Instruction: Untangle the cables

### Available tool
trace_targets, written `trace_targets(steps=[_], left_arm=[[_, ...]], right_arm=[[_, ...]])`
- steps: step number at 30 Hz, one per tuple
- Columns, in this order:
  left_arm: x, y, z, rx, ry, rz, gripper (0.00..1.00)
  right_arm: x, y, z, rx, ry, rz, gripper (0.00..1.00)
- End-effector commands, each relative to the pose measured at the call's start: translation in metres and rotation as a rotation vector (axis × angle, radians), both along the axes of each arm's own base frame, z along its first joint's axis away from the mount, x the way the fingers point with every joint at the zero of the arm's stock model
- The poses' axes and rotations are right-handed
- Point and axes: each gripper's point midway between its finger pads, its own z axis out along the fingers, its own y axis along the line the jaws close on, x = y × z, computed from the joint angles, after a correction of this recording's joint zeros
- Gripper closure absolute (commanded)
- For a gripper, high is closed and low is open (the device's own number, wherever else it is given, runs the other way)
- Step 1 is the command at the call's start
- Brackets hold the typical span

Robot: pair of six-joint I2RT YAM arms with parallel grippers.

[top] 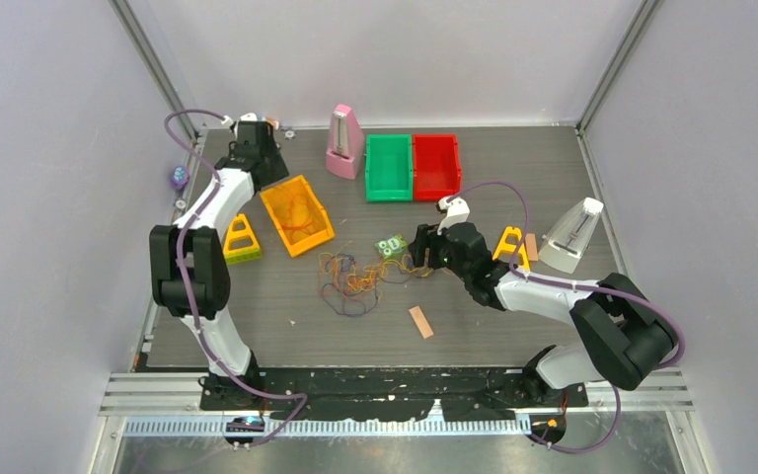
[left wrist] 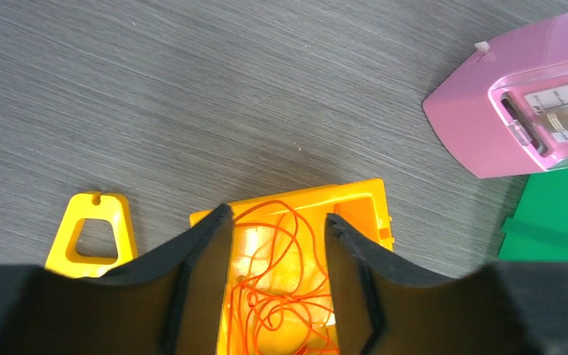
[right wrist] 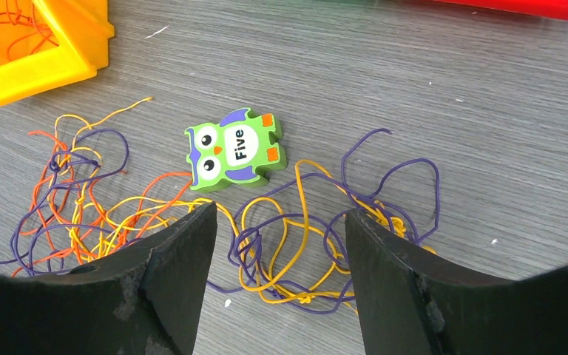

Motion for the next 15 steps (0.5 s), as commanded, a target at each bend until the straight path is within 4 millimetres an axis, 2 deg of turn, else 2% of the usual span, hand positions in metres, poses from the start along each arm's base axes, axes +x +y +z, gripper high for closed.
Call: trace_targets(steps=[1,5,13,15], left_arm=[[0.008,0.0,-0.005,-0.032,0.02,-0.009,0.56],[0.003,0.001,-0.015,-0.036,0.046,0.007,0.59],[-0.011,-0.002,-0.026,-0.052,0.063,-0.002,0.96],[-0.013,-0.004,-0.032,-0.06,0.077,-0.011,0.97]], right_arm=[[0.008,-0.001,0.022,0.031,-0.069,-0.02,0.3],[0.009,-0.002,0.022,0.031,-0.071,-0.023,0.3],[0.009,-0.001,0.022,0.035,-0.067,-0.021,0.3],[0.009,-0.001,0.021,0.036,-0.066,-0.02,0.3]])
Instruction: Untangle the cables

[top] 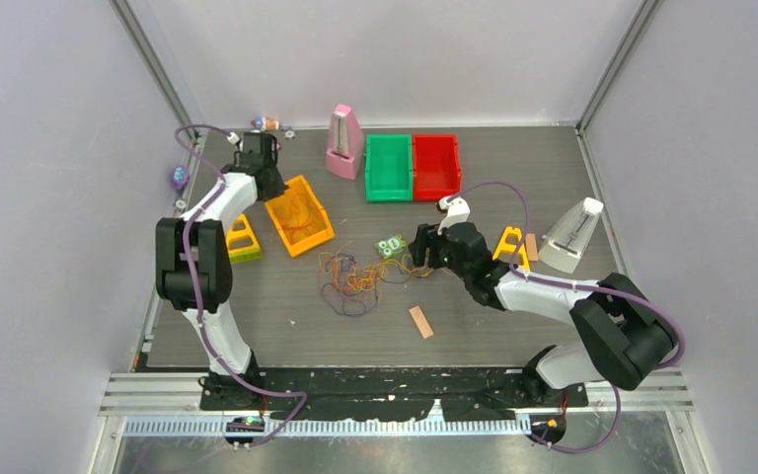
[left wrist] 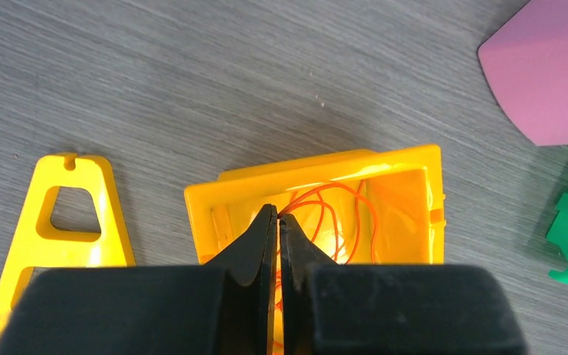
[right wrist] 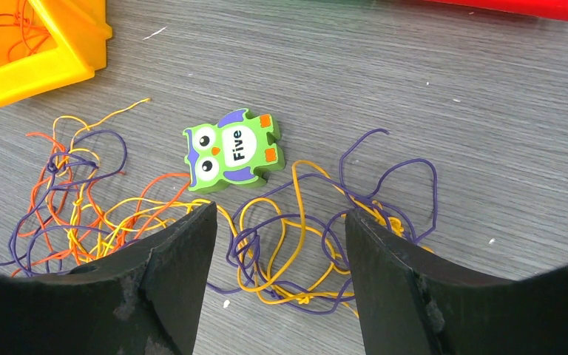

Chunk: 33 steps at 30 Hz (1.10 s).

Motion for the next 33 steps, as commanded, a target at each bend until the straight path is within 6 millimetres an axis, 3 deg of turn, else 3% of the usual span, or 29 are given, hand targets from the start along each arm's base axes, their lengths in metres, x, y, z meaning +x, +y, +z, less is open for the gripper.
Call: trace_targets(steps=[1,13,18,19,22,26,29,33], left_arm=[[-0.001,-0.003,0.009,-0.025,-0.033,-0.014,0.97],[-0.011,-0.015,-0.015,-0.04,0.03,-0.038,1.0],[-0.016,-0.025,-0.009,-0.067,0.024,-0.086,1.0],[-0.018,-0.028,-0.003,-0.063,0.008,-0.103,0.96],[-0.025,-0.036,0.024,-0.042,-0.067,-0.152,0.64],[-0.043,-0.054,0.06,-0.02,-0.163,-0.213,0.4],[-0.058,-0.07,0.075,0.008,-0.197,-0.258,0.29],[-0.079,-0.099,0.087,0.002,-0.258,-0.338,0.24]], right_arm=[[0.008,0.0,0.021,0.038,-0.066,-0.016,0.3],[0.009,-0.002,0.02,0.029,-0.059,-0.023,0.3],[0.015,-0.018,0.016,0.019,-0.04,-0.101,0.28],[0.016,-0.022,0.014,0.011,-0.03,-0.119,0.27],[0.018,-0.037,0.007,0.006,0.005,-0.173,0.26],[0.017,-0.047,0.003,0.009,0.023,-0.199,0.27],[0.016,-0.051,0.001,0.013,0.032,-0.205,0.36],[0.016,-0.05,-0.005,0.022,0.062,-0.194,0.52]])
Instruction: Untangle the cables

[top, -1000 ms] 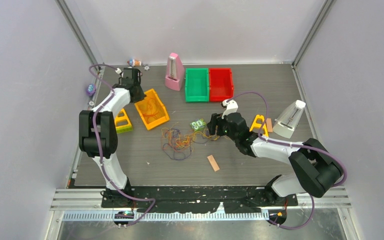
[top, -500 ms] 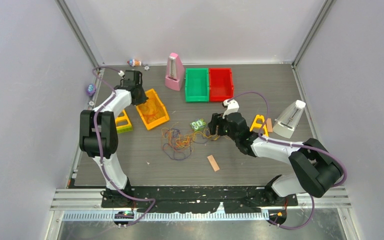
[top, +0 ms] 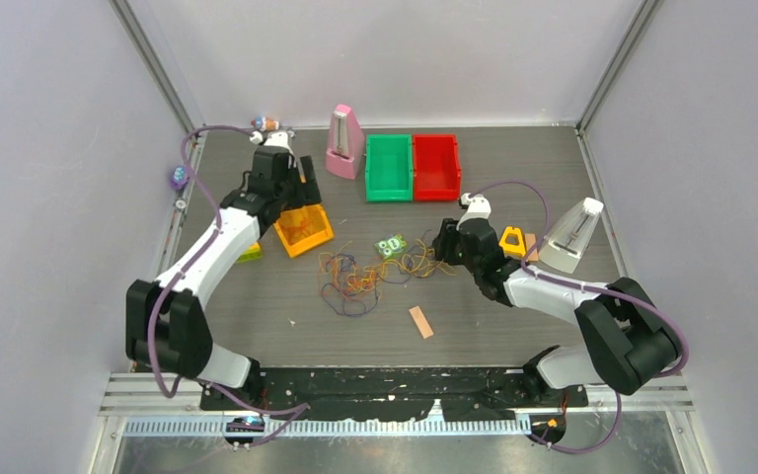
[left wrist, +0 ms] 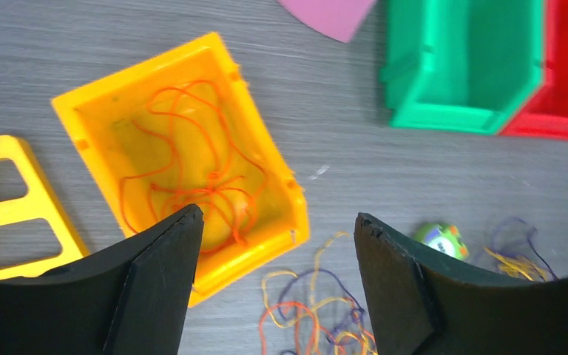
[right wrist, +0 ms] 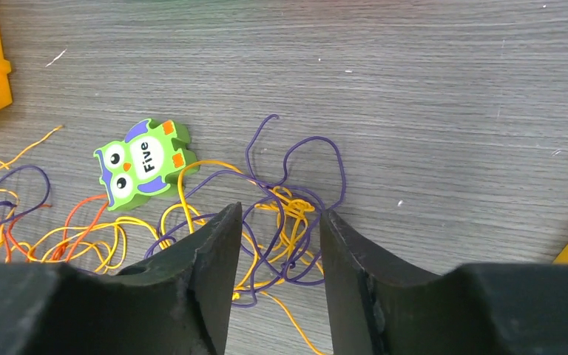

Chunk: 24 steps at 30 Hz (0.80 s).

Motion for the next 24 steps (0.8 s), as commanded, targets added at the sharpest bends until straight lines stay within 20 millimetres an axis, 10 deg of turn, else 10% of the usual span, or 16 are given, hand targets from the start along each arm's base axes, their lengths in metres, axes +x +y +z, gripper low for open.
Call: trace_targets(steps=[1,13,24], left_arm=[[-0.018,-0.025,0.013,0.005,-0.089,-0.082,0.24],[-0.076,-0.126,0.002,-0.107,-0.302,-0.507,0.28],[-0.103,-0.158,0.016,-0.278,-0.489,-0.675,0.29]], right_arm=[[0.003,0.004,0.004,0.042,0.001,0.006,0.54],[0.004,0.024,-0.005,0.069,0.052,0.099,0.84],[-0.013,0.031,0.054,0.125,-0.19,0.235,0.95]])
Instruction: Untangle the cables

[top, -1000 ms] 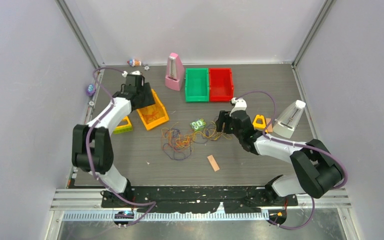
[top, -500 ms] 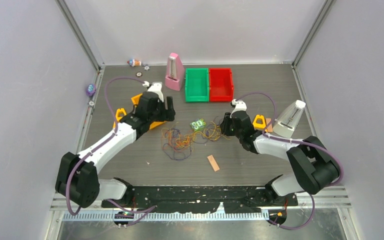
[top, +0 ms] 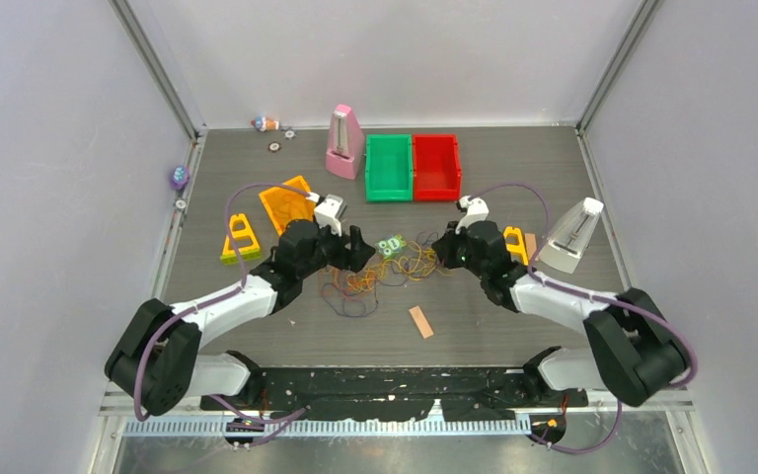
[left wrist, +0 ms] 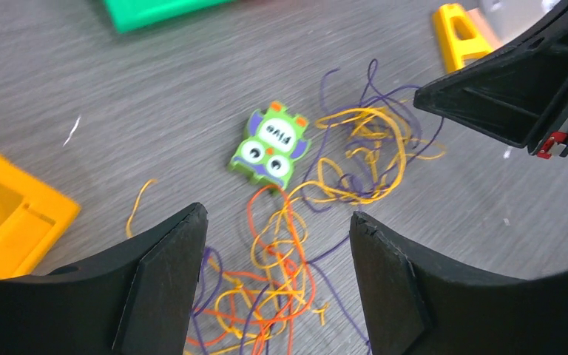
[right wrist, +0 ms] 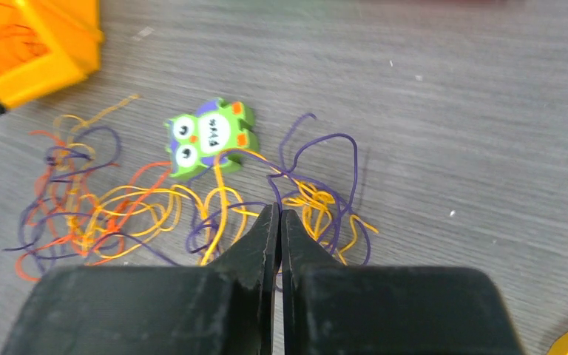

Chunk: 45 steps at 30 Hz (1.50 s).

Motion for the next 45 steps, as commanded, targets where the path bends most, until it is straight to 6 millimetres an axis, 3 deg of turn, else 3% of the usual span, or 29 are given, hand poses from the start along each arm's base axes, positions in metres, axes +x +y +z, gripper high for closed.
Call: trace_targets(steps=[1,5,9,13,17,30,35,39,42,44,45], left_arm=[[0.0,-0.025,0.067,-0.171,-0.22,-0.107,0.29],[-0.009,-0.031,0.078,-0.215,-0.254,-0.148,0.29],[-0.024,-0.037,0.095,-0.267,-0.36,-0.228,0.33],[-0.042,-0.051,0.098,-0.291,-0.41,-0.35,0.4],[-0.047,-0.062,0.091,-0.263,-0.424,-0.401,0.36],[-0.059,-0.078,0.079,-0.251,-0.405,-0.517,0.43],[-0.06,-0.072,0.081,-0.252,-0.431,-0.494,0.35],[-0.053,-0.057,0.089,-0.253,-0.477,-0.387,0.23],[-0.047,-0.047,0.091,-0.246,-0.487,-0.316,0.18],[-0.048,-0.046,0.092,-0.248,-0.486,-0.316,0.18],[-0.049,-0.048,0.092,-0.252,-0.485,-0.325,0.18]], right_arm=[[-0.003,0.013,0.063,0.096,-0.239,0.099,0.95],[-0.025,0.029,0.094,0.158,-0.384,0.236,0.95],[-0.068,0.066,0.122,0.279,-0.501,0.522,0.95],[-0.087,0.088,0.123,0.337,-0.49,0.667,0.95],[-0.096,0.097,0.127,0.387,-0.476,0.729,0.95],[-0.099,0.085,0.141,0.398,-0.532,0.67,0.95],[-0.086,0.073,0.141,0.356,-0.542,0.567,0.95],[-0.072,0.066,0.141,0.317,-0.515,0.483,0.95],[-0.064,0.064,0.156,0.3,-0.497,0.447,0.95],[-0.062,0.064,0.176,0.3,-0.506,0.442,0.95],[-0.061,0.064,0.195,0.315,-0.531,0.436,0.94]])
